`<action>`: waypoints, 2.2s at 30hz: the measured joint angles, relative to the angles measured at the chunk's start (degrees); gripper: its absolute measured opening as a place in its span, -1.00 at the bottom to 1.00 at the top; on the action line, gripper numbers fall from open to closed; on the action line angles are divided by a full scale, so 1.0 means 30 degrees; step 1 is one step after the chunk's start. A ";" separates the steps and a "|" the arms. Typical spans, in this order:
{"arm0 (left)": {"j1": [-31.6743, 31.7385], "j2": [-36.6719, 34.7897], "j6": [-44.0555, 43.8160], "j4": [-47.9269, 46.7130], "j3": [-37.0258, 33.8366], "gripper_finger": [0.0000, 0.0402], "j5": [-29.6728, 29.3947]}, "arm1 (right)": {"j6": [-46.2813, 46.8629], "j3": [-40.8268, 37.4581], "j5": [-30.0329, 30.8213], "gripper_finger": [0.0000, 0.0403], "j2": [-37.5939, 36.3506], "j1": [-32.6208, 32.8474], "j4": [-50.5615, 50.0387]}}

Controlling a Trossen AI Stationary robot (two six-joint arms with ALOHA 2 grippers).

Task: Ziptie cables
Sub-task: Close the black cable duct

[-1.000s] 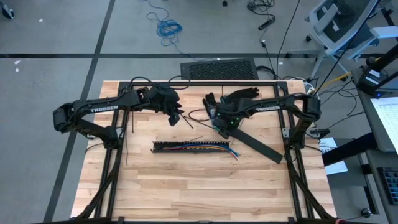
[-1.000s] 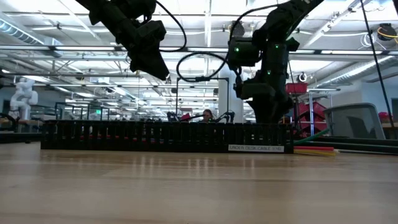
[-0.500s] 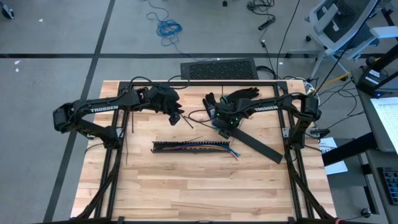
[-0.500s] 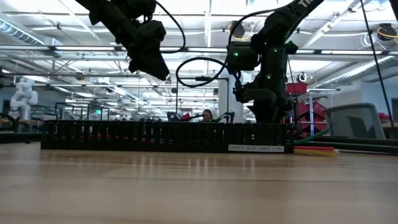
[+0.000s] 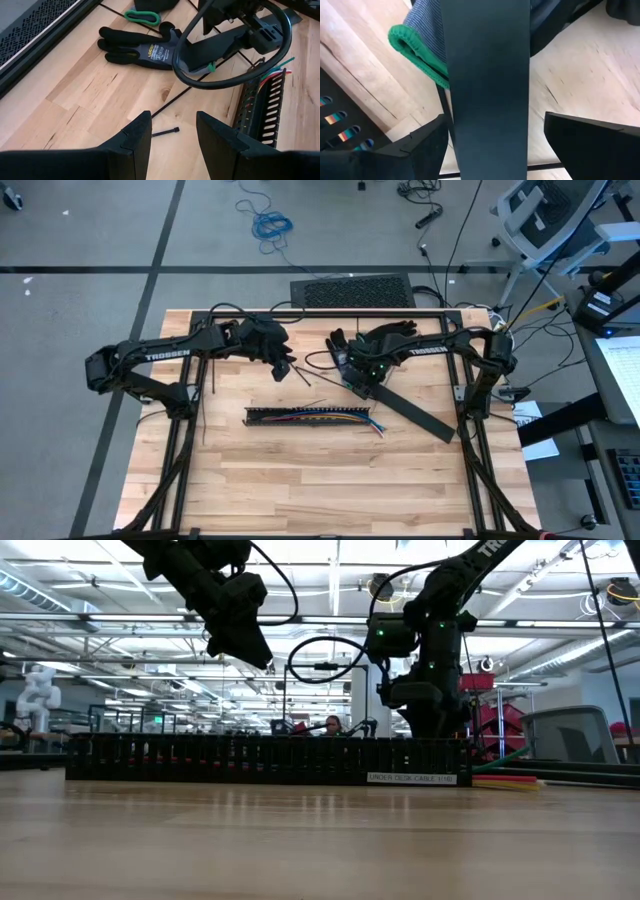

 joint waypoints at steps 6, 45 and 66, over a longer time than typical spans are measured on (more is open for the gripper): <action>-0.0001 0.0000 0.0006 0.0007 0.0000 -0.25 0.0000 | -0.0319 -0.0026 -0.0744 0.54 0.0705 -0.0087 -0.0048; 0.0003 0.0000 0.0014 0.0007 0.0000 -0.25 0.0007 | -0.1100 -0.0073 -0.0572 0.18 0.0142 -0.0103 -0.0184; 0.0001 0.0000 0.0021 0.0007 0.0000 -0.25 0.0007 | -0.1575 -0.0073 -0.1228 0.20 -0.3418 -0.0045 -0.0950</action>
